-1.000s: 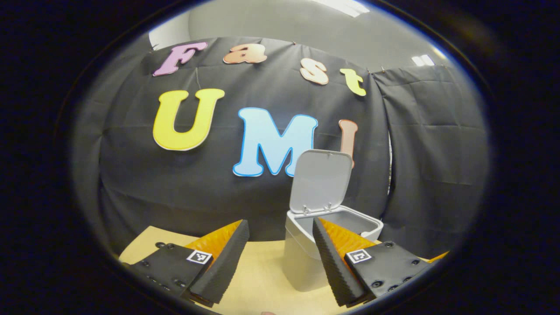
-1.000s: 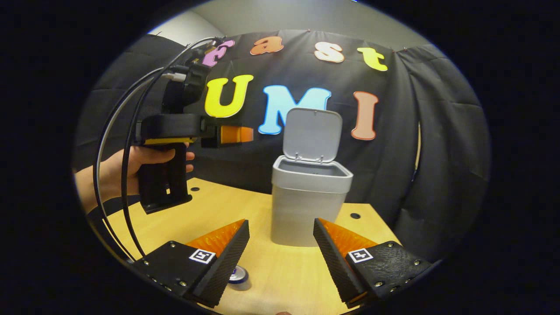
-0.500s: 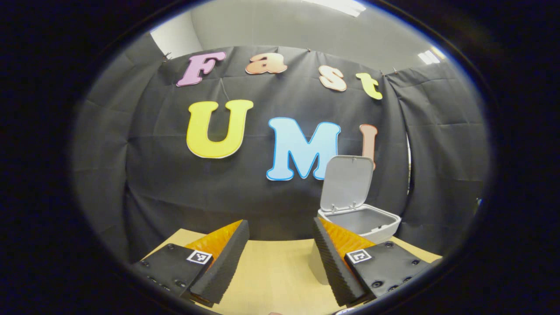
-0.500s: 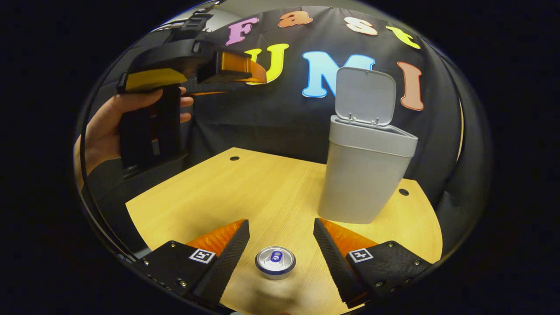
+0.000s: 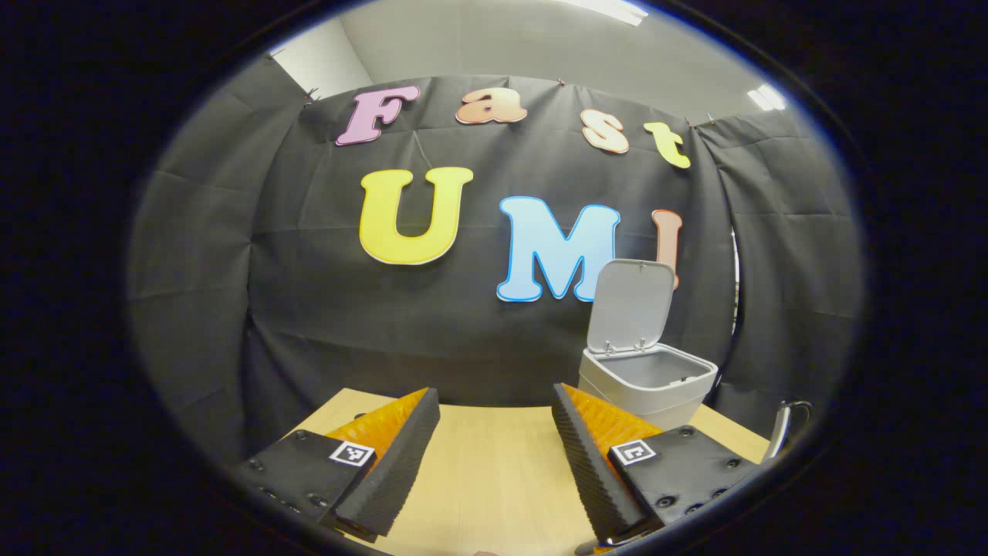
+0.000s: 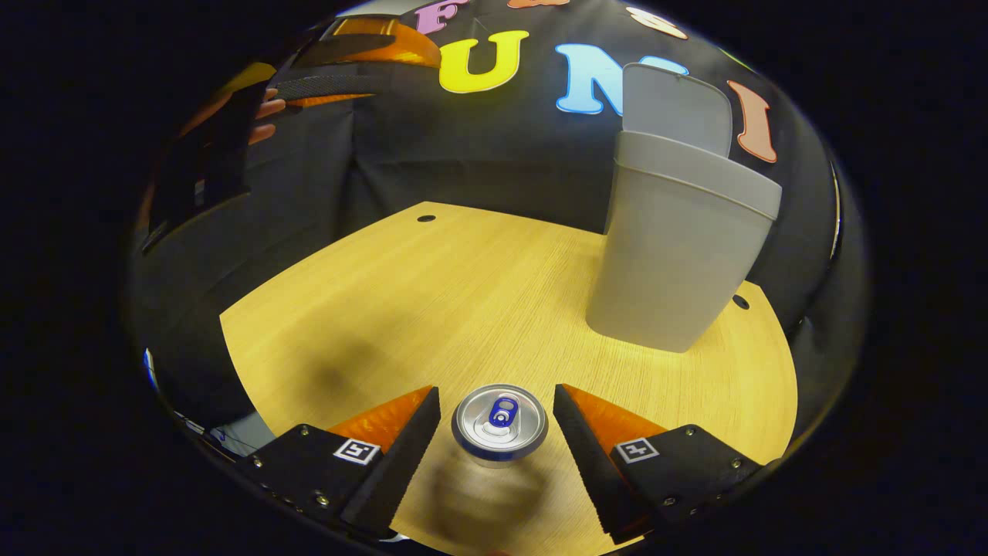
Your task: Press the lid of the desktop garbage bin to open it, pick up the crumpled paper on the desktop and throw it into the bin, then pick up the pop can on the desktop and drop it into the bin, and finally close the garbage bin lid.
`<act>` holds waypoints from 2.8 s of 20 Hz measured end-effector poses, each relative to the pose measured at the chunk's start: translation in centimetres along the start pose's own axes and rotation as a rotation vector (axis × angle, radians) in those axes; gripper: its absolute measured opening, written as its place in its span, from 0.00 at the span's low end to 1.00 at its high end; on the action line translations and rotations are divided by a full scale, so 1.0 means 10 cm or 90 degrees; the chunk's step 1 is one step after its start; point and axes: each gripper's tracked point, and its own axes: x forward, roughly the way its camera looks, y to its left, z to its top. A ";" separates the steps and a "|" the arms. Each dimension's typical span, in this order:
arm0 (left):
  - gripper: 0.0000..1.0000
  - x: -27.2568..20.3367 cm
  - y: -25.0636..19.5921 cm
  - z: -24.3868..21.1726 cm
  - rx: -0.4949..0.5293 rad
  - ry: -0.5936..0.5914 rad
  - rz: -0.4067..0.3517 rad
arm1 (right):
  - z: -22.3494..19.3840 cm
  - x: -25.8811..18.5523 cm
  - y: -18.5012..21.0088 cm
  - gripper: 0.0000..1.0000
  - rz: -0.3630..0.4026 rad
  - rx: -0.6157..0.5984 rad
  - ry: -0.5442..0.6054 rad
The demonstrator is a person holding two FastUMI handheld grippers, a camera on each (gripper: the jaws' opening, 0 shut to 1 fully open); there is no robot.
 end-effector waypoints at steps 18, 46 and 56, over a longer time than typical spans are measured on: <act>0.96 -0.05 -0.03 -0.09 -0.018 0.011 -0.006 | 0.59 -0.36 -0.36 0.84 -0.032 0.005 -0.091; 0.96 -0.19 0.05 -0.09 -0.014 0.010 0.016 | 2.81 -0.56 -1.52 0.83 -0.243 -0.090 -0.427; 0.95 -0.14 0.03 -0.09 -0.020 0.009 0.011 | 2.82 -0.44 -1.55 0.85 -0.262 -0.098 -0.409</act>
